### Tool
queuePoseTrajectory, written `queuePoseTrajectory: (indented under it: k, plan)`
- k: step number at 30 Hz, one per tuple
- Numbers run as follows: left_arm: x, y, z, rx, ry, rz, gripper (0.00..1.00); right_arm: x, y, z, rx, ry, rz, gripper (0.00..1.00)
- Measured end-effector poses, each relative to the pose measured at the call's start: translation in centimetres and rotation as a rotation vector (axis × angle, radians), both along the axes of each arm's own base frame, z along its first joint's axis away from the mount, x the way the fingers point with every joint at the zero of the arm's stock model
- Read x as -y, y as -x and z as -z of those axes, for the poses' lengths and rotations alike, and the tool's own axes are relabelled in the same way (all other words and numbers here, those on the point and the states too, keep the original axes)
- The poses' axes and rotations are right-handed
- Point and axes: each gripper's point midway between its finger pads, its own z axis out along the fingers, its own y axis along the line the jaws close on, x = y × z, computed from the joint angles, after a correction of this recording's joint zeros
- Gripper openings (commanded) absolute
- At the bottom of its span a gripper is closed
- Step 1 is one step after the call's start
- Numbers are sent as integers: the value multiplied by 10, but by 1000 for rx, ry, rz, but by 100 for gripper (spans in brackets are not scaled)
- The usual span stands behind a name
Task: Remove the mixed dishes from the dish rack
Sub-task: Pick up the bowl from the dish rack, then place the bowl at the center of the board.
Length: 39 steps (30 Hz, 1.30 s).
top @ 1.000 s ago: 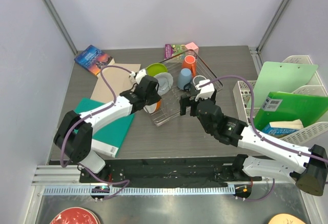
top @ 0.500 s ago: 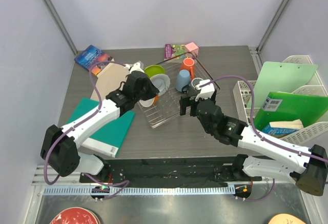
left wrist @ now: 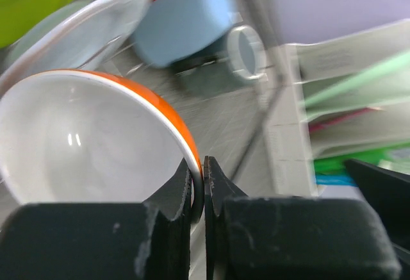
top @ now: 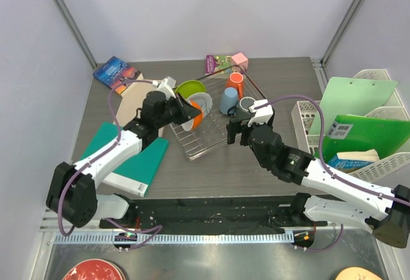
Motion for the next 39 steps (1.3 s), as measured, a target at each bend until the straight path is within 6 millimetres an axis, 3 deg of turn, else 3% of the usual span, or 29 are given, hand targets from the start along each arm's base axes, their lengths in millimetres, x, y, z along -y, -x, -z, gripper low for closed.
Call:
queuePoseTrajectory:
  k: [5, 10, 13, 16, 20, 24, 27, 29, 32, 35, 39]
  plan:
    - [10, 9, -74, 170, 159, 132, 0, 3, 2, -6, 11, -17, 2, 99]
    - [29, 31, -138, 310, 186, 276, 0, 9, 4, -15, 19, -20, 11, 100]
    - [58, 64, -165, 407, 115, 397, 0, 17, 6, -38, 48, -46, 26, 100]
    - [93, 111, -172, 483, 30, 542, 0, 30, 11, -85, 119, -119, 45, 99]
    - [128, 151, -143, 542, -111, 686, 0, 64, 23, -147, 217, -223, 99, 98]
    - [166, 175, -65, 524, -334, 832, 0, 91, 38, -199, 293, -339, 125, 97]
    - [183, 187, 4, 484, -530, 933, 0, 113, 47, -223, 324, -396, 169, 97]
    - [193, 195, 40, 469, -626, 996, 0, 119, 48, -224, 320, -400, 193, 97]
    - [200, 205, 75, 450, -707, 1056, 0, 119, 46, -211, 287, -369, 205, 97]
    - [209, 206, 85, 449, -740, 1082, 0, 116, 45, -195, 251, -332, 206, 97]
    - [234, 196, 82, 492, -766, 1061, 0, 119, 47, -185, 234, -307, 207, 96]
